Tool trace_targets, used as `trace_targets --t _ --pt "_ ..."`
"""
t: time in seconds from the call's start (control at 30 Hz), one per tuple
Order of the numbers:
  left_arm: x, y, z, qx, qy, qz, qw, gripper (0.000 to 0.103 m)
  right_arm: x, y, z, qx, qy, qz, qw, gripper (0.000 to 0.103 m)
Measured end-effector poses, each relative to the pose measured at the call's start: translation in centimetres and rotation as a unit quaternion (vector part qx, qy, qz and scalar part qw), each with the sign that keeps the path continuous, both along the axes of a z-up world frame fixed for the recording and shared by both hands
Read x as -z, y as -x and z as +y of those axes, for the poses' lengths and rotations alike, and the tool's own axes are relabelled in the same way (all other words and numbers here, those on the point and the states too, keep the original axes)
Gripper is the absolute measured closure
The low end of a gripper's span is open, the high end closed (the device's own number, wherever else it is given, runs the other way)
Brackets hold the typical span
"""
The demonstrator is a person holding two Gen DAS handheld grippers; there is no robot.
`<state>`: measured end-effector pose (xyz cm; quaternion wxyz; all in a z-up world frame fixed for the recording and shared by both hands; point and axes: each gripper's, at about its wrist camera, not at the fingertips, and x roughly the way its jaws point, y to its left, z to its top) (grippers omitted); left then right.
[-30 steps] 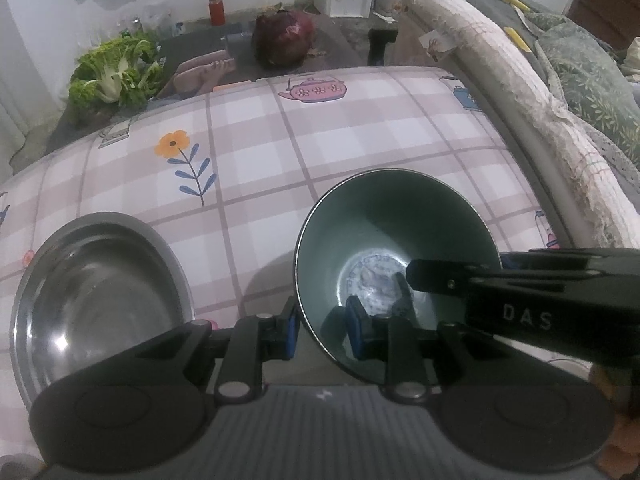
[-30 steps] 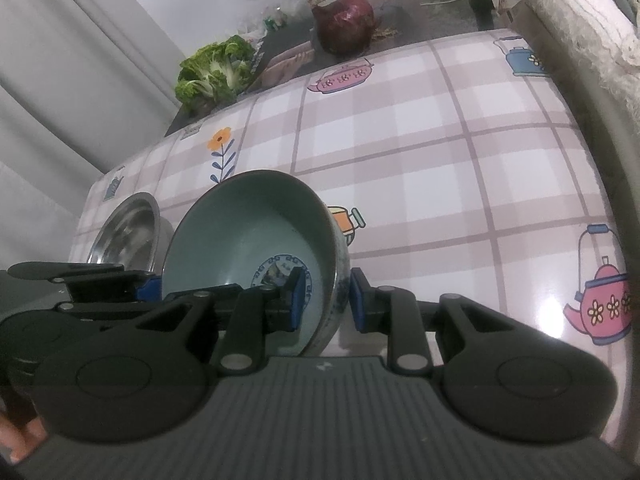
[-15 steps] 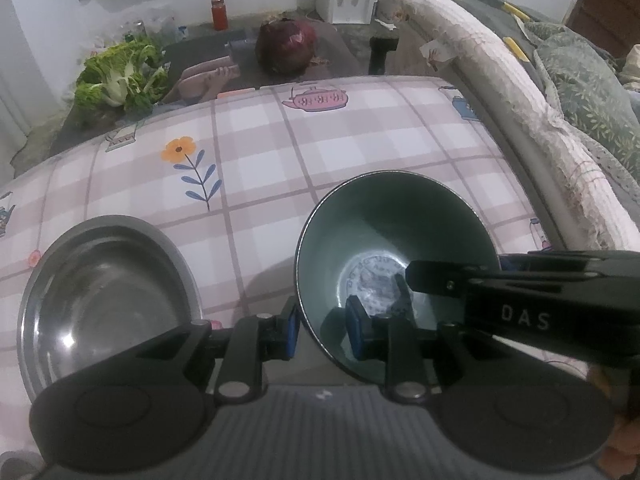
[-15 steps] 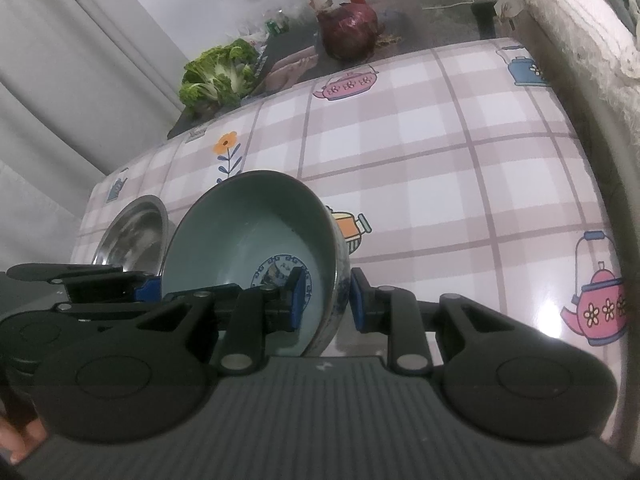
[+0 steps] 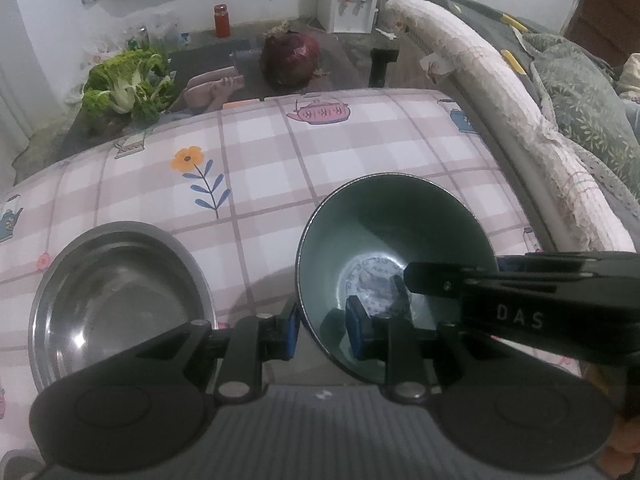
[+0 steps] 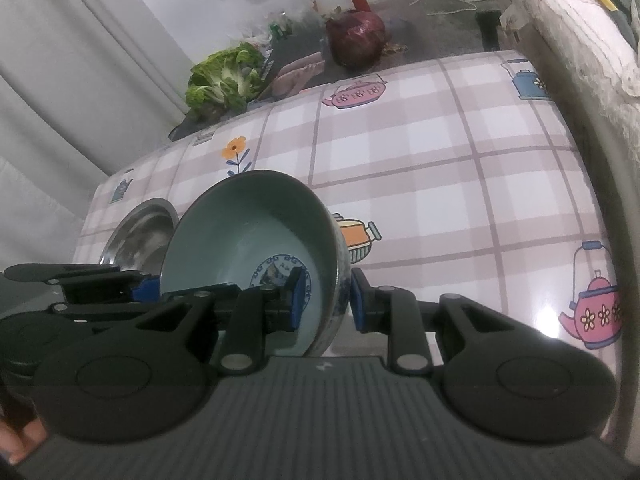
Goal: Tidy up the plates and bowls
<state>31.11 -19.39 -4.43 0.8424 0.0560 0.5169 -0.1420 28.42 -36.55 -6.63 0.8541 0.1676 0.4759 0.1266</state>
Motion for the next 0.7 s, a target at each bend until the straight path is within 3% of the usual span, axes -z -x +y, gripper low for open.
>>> trace_targets --t 0.7 --pt "-2.4 1.1 2.0 -0.016 0.013 -0.015 0.9997 0.078 -2.7 0.4 1.9 -0.017 0.014 -0.014 1.000 0.080"
